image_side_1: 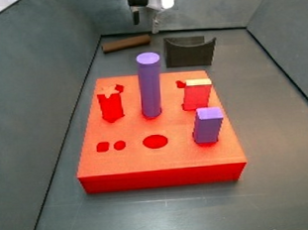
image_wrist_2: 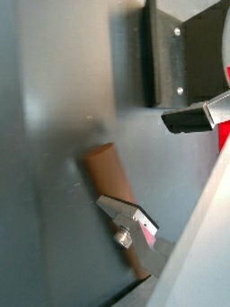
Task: Pick up the oval object. Move up. Place the oval object on the fixture. Regrasp the oval object. Move to above the board. Insert the oval object.
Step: Pick up the oval object.
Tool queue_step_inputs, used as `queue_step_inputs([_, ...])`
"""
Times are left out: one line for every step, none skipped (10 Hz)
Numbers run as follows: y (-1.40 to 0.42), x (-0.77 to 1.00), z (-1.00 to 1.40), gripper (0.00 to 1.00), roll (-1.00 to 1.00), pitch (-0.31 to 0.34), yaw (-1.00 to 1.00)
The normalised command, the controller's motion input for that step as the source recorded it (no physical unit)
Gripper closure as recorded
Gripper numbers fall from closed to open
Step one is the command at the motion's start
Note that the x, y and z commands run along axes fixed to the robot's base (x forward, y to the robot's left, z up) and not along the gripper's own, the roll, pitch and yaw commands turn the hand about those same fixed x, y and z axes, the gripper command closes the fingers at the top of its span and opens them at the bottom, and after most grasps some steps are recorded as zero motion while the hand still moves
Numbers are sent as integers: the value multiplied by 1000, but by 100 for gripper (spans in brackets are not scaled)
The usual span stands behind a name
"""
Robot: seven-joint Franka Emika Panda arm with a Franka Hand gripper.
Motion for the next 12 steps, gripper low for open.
queue_step_inputs([131,0,-360,0,-389,-74,-154])
queue_step_inputs([-9,0,-557,0,-269,-87,-94])
queue_step_inputs([-11,0,-551,0,-270,-84,-129])
queue_step_inputs([0,-9,-483,0,-313,-93,-134])
queue_step_inputs([0,-66,-354,0,-376,-96,-171])
queue_step_inputs([0,-63,-91,0,-307,-120,-231])
queue_step_inputs([-3,-89,-263,0,-144,-49,-209])
queue_step_inputs([0,-94,-306,0,-193,-71,-191])
queue_step_inputs([0,0,-214,0,-167,-10,-226])
queue_step_inputs([0,-66,-369,0,-276,-83,-189])
queue_step_inputs([0,-14,-189,0,-174,-54,-163])
queue_step_inputs([0,-71,-103,0,-77,-83,-97])
